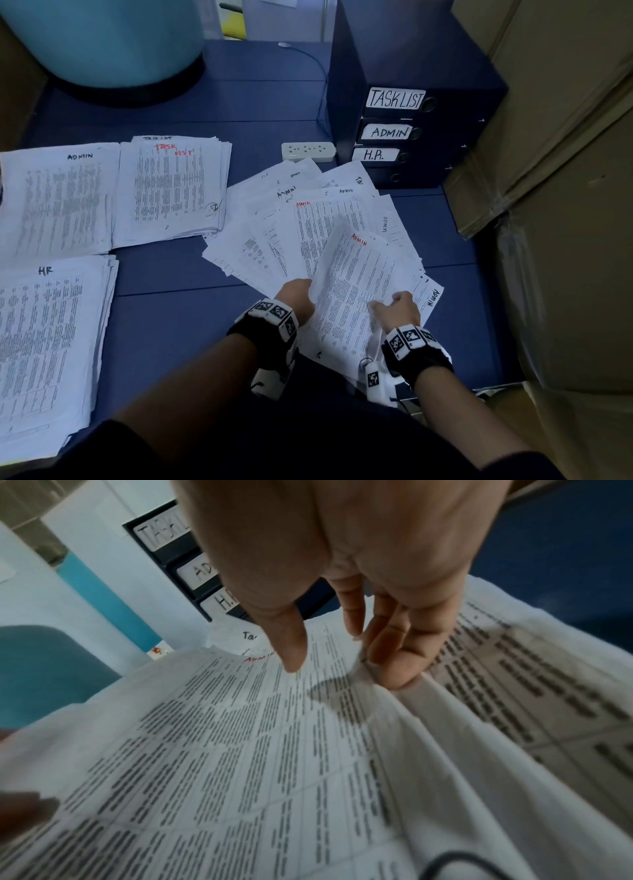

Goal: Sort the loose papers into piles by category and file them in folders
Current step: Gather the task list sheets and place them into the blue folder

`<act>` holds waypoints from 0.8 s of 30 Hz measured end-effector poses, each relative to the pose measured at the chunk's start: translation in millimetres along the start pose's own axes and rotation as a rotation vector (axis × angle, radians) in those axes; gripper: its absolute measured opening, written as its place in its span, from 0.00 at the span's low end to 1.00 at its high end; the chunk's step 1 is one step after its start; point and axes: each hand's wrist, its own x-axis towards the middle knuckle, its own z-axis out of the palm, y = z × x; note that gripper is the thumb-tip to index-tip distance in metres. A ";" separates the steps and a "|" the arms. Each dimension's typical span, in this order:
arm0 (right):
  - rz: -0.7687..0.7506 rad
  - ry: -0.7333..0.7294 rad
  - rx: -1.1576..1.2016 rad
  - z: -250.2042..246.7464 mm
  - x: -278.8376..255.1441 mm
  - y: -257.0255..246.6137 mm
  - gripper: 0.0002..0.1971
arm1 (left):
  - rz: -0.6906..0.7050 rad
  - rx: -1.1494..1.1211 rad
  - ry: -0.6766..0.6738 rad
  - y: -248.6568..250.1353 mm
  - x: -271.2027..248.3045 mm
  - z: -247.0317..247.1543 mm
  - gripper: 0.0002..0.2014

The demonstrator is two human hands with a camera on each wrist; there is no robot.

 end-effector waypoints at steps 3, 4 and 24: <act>0.008 0.015 0.087 -7.7 -1.4 3.9 0.27 | 0.024 -0.053 0.044 -2.8 -5.0 -11.3 0.13; -0.004 0.022 0.110 -10.2 -2.1 4.2 0.26 | 0.045 -0.103 0.065 -5.1 -7.0 -17.8 0.14; -0.570 -0.431 0.426 29.8 -116.5 -122.8 0.08 | 0.079 -0.716 0.310 -137.7 -92.4 -130.0 0.15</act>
